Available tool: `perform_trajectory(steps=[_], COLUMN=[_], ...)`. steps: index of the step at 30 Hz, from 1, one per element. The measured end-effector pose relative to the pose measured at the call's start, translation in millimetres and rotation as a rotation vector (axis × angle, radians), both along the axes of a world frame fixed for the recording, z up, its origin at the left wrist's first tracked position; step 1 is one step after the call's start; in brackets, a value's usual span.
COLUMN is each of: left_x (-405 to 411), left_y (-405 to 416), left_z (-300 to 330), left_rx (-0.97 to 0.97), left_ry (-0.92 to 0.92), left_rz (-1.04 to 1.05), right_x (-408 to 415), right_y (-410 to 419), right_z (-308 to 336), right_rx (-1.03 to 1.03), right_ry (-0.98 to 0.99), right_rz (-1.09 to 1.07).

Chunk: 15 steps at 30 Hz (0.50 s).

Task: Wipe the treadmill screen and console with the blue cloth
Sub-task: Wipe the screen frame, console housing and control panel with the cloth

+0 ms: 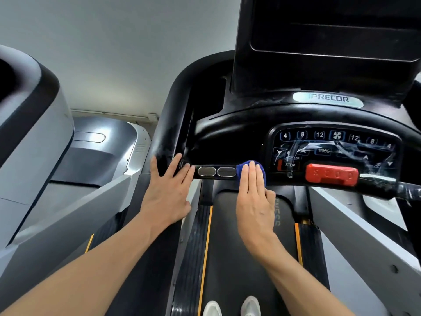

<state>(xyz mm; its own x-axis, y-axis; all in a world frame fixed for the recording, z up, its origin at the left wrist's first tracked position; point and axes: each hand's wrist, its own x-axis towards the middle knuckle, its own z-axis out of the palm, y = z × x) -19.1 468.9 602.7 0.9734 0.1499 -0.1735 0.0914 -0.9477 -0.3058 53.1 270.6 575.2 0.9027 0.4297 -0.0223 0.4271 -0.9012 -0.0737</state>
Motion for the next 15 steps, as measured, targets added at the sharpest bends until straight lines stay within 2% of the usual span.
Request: perform_trajectory(steps=[3,7,11,15], left_x=[0,-1,1,2], left_y=[-1,-2,-7,-36], left_z=[-2,-2,5,3], left_rx=[0.007,-0.007,-0.035,-0.145], left_ry=[-0.001,0.002,0.041,-0.046], left_rz=[0.003,0.026,0.073,-0.001], right_x=[13,-16,-26,-24], right_y=[5,-23,-54,-87], right_z=[5,-1,8,26], right_rx=[-0.025,-0.018,0.135,0.301], right_ry=[-0.006,-0.053,0.088,0.142], right_rz=[-0.007,0.086,0.095,0.113])
